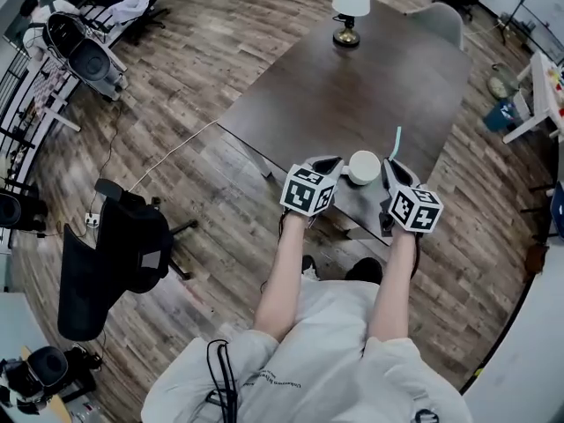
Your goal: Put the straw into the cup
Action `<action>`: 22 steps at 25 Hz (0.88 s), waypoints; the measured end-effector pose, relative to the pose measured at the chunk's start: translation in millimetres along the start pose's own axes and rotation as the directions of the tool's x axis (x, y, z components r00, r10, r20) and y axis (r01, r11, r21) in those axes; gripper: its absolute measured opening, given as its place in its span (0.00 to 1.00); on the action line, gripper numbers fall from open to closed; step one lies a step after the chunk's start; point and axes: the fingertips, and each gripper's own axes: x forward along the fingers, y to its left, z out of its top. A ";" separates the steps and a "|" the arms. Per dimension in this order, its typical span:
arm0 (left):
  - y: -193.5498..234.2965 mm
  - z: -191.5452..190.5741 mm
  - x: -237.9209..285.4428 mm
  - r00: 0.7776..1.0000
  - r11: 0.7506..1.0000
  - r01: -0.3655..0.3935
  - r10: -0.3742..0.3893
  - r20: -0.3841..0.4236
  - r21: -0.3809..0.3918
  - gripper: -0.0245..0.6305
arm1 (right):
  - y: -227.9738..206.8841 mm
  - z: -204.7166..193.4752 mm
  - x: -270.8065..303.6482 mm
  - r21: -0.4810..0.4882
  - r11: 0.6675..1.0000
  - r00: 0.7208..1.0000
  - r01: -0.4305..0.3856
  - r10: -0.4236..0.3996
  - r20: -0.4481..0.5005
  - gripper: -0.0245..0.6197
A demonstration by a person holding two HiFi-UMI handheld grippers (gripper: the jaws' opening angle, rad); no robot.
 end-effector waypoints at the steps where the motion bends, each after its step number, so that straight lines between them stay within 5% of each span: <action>1: 2.8 0.2 5.5 1.000 1.000 -0.011 0.011 0.005 -0.013 0.04 | -4.2 0.0 0.8 0.001 1.000 1.000 -0.003 0.003 0.001 0.11; 12: 15.6 42.7 86.4 0.987 0.982 -0.150 0.156 0.045 -0.116 0.04 | -69.1 50.6 56.2 -0.031 0.989 0.989 -0.147 0.146 -0.038 0.11; 22: 20.7 55.3 125.1 0.954 0.941 -0.281 0.295 0.050 -0.188 0.04 | -80.8 81.9 92.9 -0.054 0.938 0.938 -0.343 0.338 -0.079 0.11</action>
